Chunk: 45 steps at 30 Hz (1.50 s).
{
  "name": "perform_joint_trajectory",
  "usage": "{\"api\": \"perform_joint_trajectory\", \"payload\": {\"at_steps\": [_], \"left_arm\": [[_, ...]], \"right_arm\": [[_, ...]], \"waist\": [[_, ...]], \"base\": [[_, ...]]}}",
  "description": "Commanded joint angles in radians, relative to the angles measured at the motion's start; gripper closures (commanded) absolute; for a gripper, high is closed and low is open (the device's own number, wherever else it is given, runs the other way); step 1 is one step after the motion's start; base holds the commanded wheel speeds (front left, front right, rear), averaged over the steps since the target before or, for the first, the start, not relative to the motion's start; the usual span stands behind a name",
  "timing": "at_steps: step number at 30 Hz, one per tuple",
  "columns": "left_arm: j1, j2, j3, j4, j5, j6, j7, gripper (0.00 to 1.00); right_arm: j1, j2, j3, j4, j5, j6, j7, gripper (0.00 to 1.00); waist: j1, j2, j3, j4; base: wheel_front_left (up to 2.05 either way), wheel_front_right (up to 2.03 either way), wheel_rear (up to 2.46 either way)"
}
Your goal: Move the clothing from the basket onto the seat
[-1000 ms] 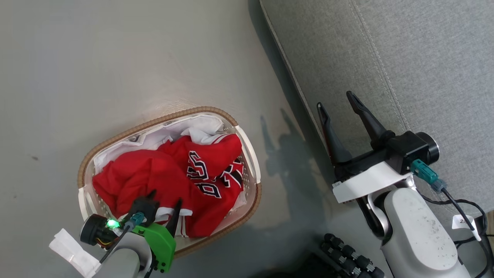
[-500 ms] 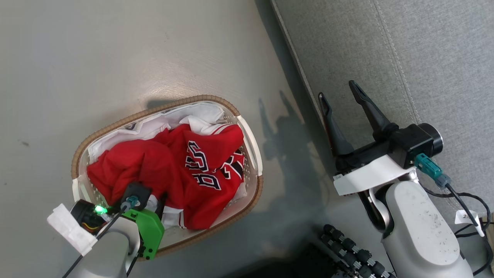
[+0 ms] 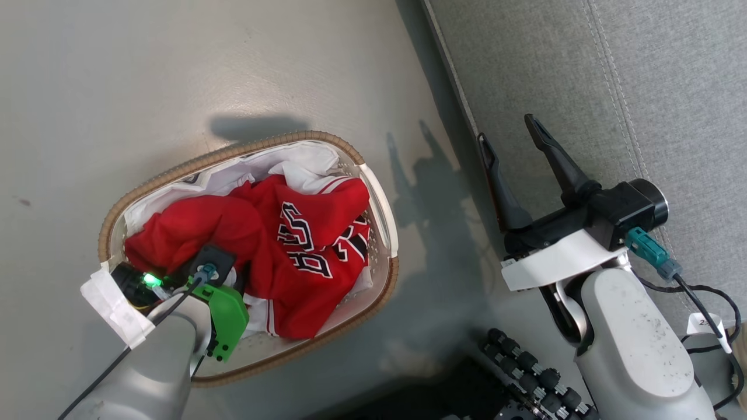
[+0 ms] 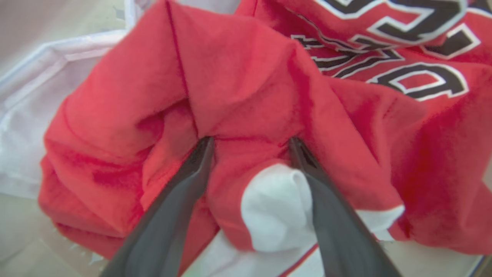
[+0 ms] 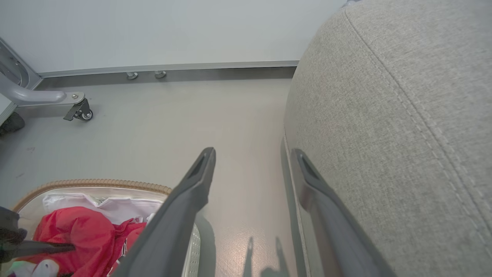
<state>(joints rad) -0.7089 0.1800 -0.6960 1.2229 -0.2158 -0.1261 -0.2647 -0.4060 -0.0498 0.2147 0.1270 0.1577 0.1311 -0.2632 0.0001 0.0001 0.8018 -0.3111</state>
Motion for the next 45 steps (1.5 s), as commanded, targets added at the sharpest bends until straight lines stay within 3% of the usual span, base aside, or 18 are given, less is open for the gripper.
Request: {"api": "perform_joint_trajectory", "payload": {"at_steps": [1,11,12,13,14,29,45], "left_arm": [[-0.023,0.005,-0.002,0.002,0.012,0.007,0.000,0.00],[-0.062,0.003,-0.005,0.042,-0.006,0.011,0.019,0.00],[-0.062,0.002,-0.007,0.045,-0.007,0.009,0.027,0.17],[-0.061,0.002,-0.008,0.050,-0.011,0.006,0.034,0.67],[-0.060,0.001,-0.006,0.053,-0.018,0.005,0.039,1.00],[0.035,-0.062,-0.013,0.013,-0.068,-0.002,-0.001,1.00],[0.265,-0.088,0.069,-0.285,-0.072,0.006,0.000,1.00]], "right_arm": [[-0.012,-0.002,0.004,-0.004,0.006,-0.001,-0.002,0.00],[-0.021,-0.002,0.016,-0.009,0.022,-0.001,-0.002,0.00],[-0.024,-0.002,0.018,-0.008,0.023,-0.001,-0.002,0.00],[-0.026,-0.002,0.019,-0.007,0.023,-0.001,-0.002,0.00],[-0.027,-0.002,0.020,-0.006,0.025,-0.001,-0.002,0.00],[0.001,-0.002,-0.004,0.037,0.014,-0.001,-0.002,0.00],[0.115,-0.003,-0.051,0.107,-0.011,-0.001,-0.002,0.00]], "waist": [[-0.0001,-0.0001,0.007,-0.002],[-0.0001,-0.0001,0.038,-0.012],[-0.0001,-0.0001,0.039,-0.013],[-0.0001,-0.0001,0.039,-0.014],[-0.0001,-0.0001,0.038,-0.014],[-0.0001,-0.0001,-0.137,0.048],[-0.0001,-0.0001,-0.437,0.159]], "base": [[0.00,0.00,0.00],[0.00,0.00,0.00],[0.00,0.00,0.00],[0.00,0.00,0.00],[0.00,0.00,0.00],[0.00,0.00,0.00],[0.00,0.00,0.00]]}}
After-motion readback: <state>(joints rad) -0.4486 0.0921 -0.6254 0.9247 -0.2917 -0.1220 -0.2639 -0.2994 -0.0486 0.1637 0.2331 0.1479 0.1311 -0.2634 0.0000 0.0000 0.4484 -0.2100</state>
